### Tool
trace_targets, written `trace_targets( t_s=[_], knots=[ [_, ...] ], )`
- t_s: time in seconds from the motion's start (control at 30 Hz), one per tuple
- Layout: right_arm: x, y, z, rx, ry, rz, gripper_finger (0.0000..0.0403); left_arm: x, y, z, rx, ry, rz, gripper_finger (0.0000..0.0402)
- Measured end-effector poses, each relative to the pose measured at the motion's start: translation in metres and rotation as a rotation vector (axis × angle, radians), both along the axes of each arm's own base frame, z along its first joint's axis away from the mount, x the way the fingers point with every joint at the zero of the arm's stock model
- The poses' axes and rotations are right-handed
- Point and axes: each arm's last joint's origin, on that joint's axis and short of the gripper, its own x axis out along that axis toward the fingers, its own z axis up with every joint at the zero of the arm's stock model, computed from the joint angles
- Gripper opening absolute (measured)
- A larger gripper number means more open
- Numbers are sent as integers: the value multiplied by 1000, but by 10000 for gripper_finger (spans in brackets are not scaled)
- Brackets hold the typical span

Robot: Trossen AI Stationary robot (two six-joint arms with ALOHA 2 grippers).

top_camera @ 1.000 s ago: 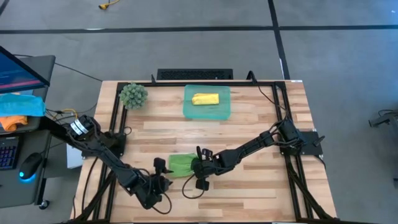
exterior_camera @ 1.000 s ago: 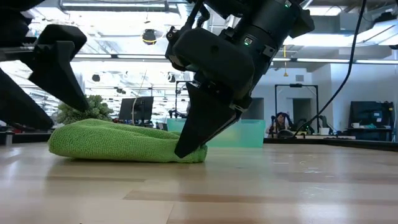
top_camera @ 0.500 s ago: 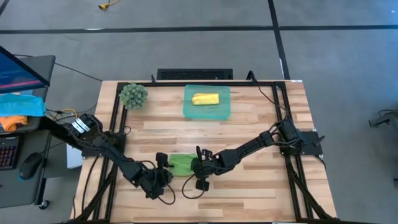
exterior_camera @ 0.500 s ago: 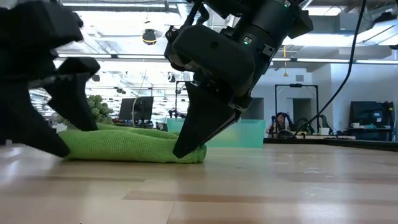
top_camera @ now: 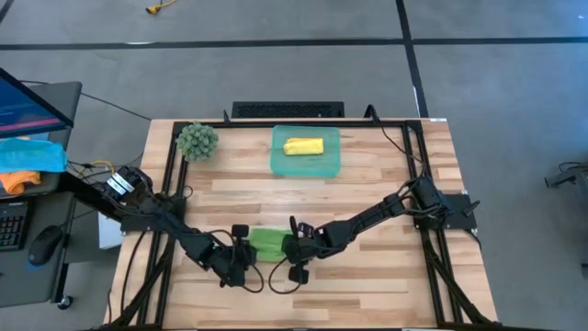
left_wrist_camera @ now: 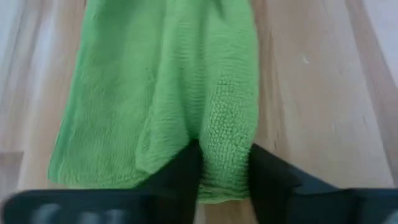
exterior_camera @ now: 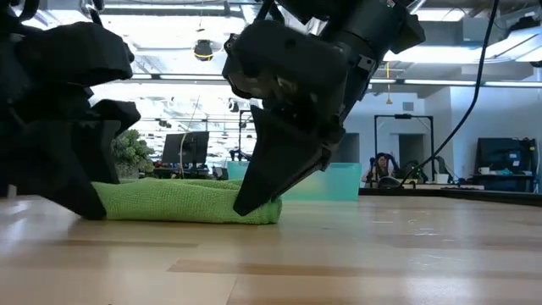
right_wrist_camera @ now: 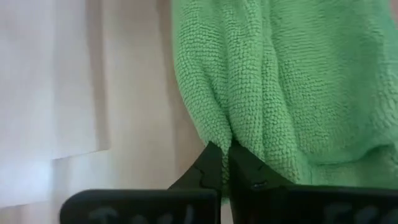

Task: Roll microfiber towels into tight, uniform cylinder then place into a basket
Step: Roll the green microfiber cloth

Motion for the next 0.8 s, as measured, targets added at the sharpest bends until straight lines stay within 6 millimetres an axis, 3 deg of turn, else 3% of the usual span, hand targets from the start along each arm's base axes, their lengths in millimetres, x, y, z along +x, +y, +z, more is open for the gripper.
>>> trace_targets(
  t_s=[0.17,0.4,0.57,0.8],
  knots=[
    [-2,10,1,89,20,18,18,0,0,0,-101,7,75,14],
    [-2,30,5,315,5,94,22,4,-1,11,-442,123,139,23],
    [0,41,12,513,5,159,20,11,5,30,-683,182,222,14],
    [3,40,16,589,16,183,23,19,24,43,-856,247,309,17]
  ],
)
